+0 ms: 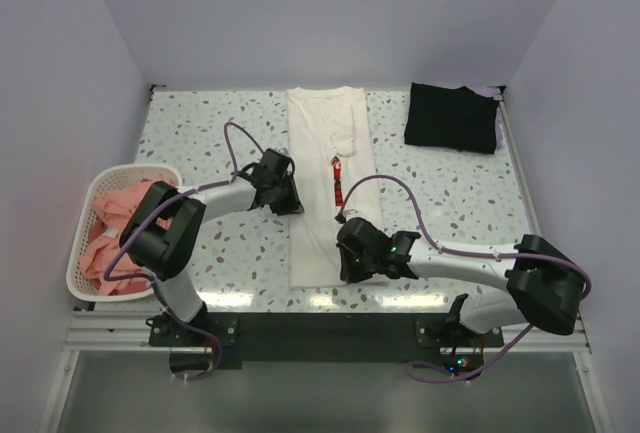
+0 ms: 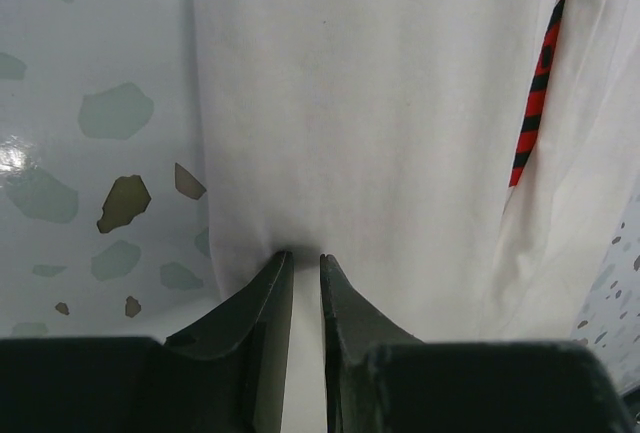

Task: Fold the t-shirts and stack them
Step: Fold the tshirt

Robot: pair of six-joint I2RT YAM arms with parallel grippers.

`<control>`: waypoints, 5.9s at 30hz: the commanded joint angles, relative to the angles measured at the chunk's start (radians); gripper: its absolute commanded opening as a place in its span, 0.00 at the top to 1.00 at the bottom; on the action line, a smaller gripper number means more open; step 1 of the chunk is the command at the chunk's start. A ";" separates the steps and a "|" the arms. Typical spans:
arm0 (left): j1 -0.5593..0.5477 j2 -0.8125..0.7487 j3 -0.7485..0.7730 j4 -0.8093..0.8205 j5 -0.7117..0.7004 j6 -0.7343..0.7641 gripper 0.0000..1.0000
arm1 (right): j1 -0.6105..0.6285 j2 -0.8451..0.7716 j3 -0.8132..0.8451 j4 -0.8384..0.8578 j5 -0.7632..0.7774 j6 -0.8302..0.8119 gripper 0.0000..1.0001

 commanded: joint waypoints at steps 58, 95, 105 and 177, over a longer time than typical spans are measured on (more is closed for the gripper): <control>-0.143 -0.580 -0.594 0.002 0.263 -0.034 0.55 | -0.528 -0.317 -0.305 -0.135 -0.305 -0.007 0.50; -0.295 -0.703 -0.614 -0.137 0.158 -0.175 1.00 | -0.301 -0.458 -0.365 -0.091 -0.283 0.157 1.00; -0.269 -0.645 -0.329 -0.266 0.039 -0.029 1.00 | -0.290 -0.405 -0.035 -0.293 -0.049 -0.018 1.00; 0.187 0.236 0.441 0.048 0.060 -0.028 1.00 | -0.793 0.582 0.726 0.085 -0.177 -0.084 1.00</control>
